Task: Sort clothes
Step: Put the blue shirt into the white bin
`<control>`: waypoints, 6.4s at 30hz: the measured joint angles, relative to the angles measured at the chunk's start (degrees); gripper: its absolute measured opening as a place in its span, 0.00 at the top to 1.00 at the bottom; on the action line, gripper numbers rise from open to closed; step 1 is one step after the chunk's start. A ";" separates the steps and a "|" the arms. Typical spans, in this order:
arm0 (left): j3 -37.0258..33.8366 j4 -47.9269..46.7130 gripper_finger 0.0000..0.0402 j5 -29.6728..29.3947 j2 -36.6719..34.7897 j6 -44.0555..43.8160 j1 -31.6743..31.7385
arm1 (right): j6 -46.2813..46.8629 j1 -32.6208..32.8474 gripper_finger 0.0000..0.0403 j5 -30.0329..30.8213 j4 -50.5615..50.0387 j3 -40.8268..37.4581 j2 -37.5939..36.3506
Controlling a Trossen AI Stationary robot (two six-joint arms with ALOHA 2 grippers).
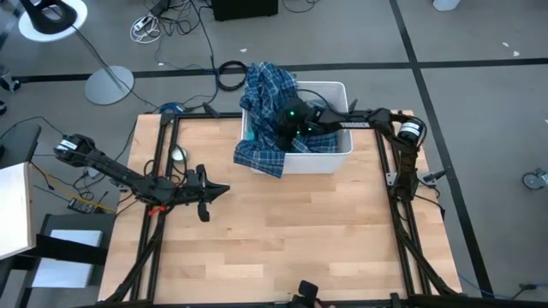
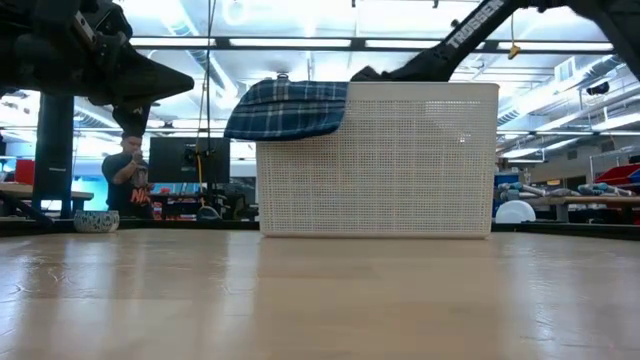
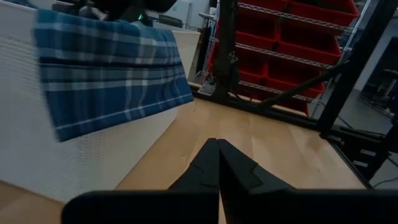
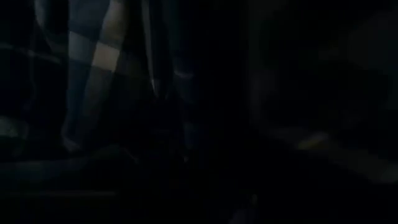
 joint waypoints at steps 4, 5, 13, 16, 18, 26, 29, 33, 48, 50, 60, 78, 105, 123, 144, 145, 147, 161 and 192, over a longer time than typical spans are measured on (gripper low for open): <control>0.00 -0.04 1.00 0.00 0.00 -0.01 0.00 | -0.46 -0.02 0.50 0.38 -3.66 -0.32 -7.06; 0.00 -0.04 1.00 0.00 0.00 -0.01 0.00 | -0.46 0.02 0.49 0.44 -4.15 -0.32 -9.10; 0.00 0.18 1.00 0.04 0.00 -0.01 0.00 | -0.31 1.93 0.48 0.86 -5.77 -0.19 -23.21; -0.02 0.16 1.00 -0.02 0.00 -0.01 0.00 | -1.94 2.90 0.49 4.48 -3.06 -0.13 -25.75; 0.00 0.16 1.00 -0.04 0.00 -0.01 0.00 | -3.15 3.21 0.50 7.76 0.89 -0.13 -25.97; 0.00 0.54 1.00 -0.31 0.00 -0.01 0.00 | -3.46 2.94 0.54 10.39 23.60 -0.02 -16.62; 0.00 0.54 1.00 -0.31 0.00 -0.01 0.00 | -3.99 2.50 0.55 10.36 25.33 -0.02 -11.45; 0.00 0.07 1.00 -0.31 -0.02 -0.01 0.00 | -3.45 1.46 0.57 10.15 20.06 -0.08 -5.19; -0.01 -0.21 1.00 -0.31 -0.01 -0.22 0.00 | -0.91 -0.76 0.63 6.12 4.19 -0.01 1.48; -0.01 -0.23 1.00 -0.31 -0.01 -0.22 0.00 | -1.01 -0.42 0.63 6.13 3.36 -0.18 -0.64; 0.00 -0.12 1.00 -0.31 -0.02 -0.23 0.00 | 1.46 3.69 0.64 6.31 3.91 -0.17 -15.05; 0.00 0.11 1.00 -0.33 -0.02 -0.16 0.00 | -16.32 0.70 0.69 20.76 35.72 -0.02 -9.97; 0.00 0.29 1.00 -0.34 -0.02 -0.33 0.00 | 6.05 -8.04 0.72 -5.81 -6.42 -0.02 -4.05; 0.00 0.18 1.00 -0.33 0.00 -0.42 0.00 | 8.78 -5.76 0.72 -2.13 -12.67 -0.06 -26.41; 0.00 0.18 1.00 -0.33 0.00 -0.42 0.00 | -4.98 -5.51 0.72 13.28 -8.76 -0.02 -10.88; 0.00 0.16 1.00 -0.33 -0.02 -0.42 0.00 | -1.55 -5.77 0.72 11.71 -8.66 -0.02 -9.55; 0.00 -0.06 1.00 -0.33 0.00 -0.42 0.00 | 4.10 -6.44 0.72 7.96 -8.62 -0.02 -7.09; -0.02 -0.02 1.00 -0.02 0.00 -0.44 0.00 | 12.72 -8.69 0.72 -2.92 -8.66 -0.06 -8.54; 0.00 0.16 1.00 0.07 -0.01 -0.77 0.00 | -4.93 3.79 0.72 1.09 -9.77 0.01 -6.67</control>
